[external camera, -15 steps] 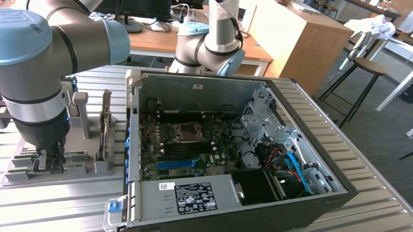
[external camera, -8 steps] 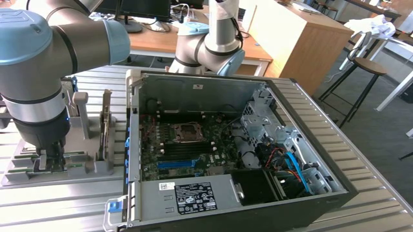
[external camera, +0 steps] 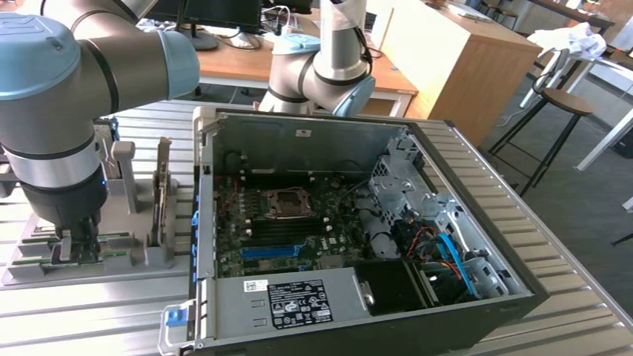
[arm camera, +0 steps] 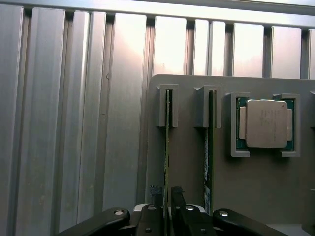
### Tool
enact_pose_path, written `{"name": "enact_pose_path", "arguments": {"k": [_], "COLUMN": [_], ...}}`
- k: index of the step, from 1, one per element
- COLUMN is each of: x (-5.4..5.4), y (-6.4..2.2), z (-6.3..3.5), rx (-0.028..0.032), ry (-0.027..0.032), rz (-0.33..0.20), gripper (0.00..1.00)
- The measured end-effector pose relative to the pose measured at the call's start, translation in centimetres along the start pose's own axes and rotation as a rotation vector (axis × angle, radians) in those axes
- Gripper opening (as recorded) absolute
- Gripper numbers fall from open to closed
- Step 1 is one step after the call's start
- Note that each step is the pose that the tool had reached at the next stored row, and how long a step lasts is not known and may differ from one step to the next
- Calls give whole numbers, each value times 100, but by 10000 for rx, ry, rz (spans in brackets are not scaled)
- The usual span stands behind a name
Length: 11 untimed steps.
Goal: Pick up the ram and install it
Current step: 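Pick up the ram and move it above insertion slot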
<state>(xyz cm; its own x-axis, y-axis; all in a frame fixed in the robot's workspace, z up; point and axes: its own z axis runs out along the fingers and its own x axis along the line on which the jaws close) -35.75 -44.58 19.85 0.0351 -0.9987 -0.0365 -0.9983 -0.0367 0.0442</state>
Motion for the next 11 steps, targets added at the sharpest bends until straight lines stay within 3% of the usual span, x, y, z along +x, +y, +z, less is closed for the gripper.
{"name": "enact_pose_path", "arguments": {"k": [3,4,6,11], "x": [0,0,0,0], "y": [0,0,0,0], "z": [0,0,0,0], "rx": [0,0,0,0], "ry": [0,0,0,0], "rz": [0,0,0,0], "gripper": [20,14,11,11]}}
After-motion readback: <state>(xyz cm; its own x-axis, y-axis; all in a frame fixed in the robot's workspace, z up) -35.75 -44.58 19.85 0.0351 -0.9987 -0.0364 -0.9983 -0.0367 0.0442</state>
